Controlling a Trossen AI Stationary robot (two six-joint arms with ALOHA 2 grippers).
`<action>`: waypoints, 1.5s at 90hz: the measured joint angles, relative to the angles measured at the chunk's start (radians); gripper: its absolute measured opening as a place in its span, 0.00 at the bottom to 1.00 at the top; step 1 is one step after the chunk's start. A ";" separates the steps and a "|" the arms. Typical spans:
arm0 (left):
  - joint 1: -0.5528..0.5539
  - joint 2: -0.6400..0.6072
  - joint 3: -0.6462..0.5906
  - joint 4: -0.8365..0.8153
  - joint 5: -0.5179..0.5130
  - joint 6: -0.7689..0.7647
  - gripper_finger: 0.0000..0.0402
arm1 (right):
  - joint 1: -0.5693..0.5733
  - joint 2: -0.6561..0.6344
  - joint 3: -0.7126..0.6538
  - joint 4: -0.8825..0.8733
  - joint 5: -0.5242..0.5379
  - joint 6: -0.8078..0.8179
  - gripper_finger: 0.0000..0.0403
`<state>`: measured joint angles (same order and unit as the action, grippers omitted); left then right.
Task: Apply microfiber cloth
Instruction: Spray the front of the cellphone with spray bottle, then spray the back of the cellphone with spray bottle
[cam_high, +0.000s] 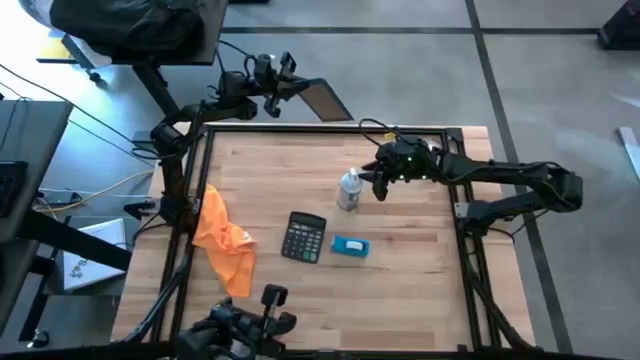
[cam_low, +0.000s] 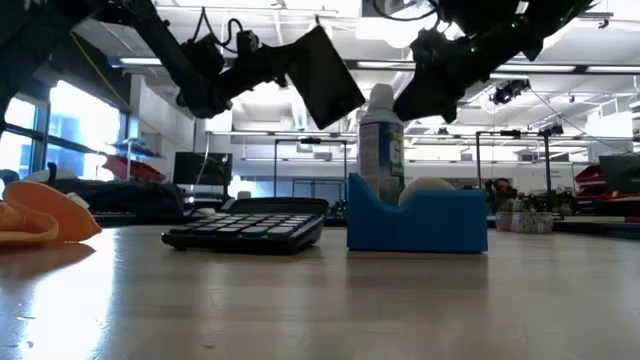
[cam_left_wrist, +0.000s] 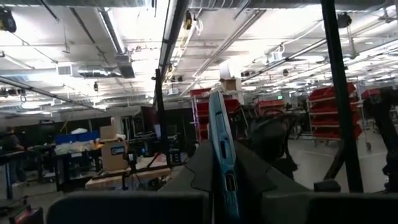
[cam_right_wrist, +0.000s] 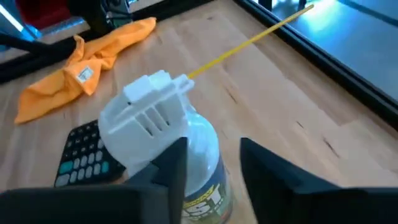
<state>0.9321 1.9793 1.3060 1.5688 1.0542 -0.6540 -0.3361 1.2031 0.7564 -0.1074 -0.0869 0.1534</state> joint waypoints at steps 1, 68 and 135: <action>0.000 0.000 0.000 0.000 0.000 0.000 0.02 | 0.000 -0.001 0.000 -0.002 0.004 -0.002 0.35; -0.006 0.000 0.000 0.000 -0.010 -0.026 0.02 | 0.031 0.027 0.007 0.009 -0.064 0.045 0.46; -0.016 0.000 0.000 -0.001 -0.021 -0.087 0.02 | 0.091 -0.091 -0.082 0.024 0.142 -0.003 0.46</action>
<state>0.9157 1.9793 1.3060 1.5683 1.0335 -0.7415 -0.2451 1.1126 0.6740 -0.0837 0.0550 0.1505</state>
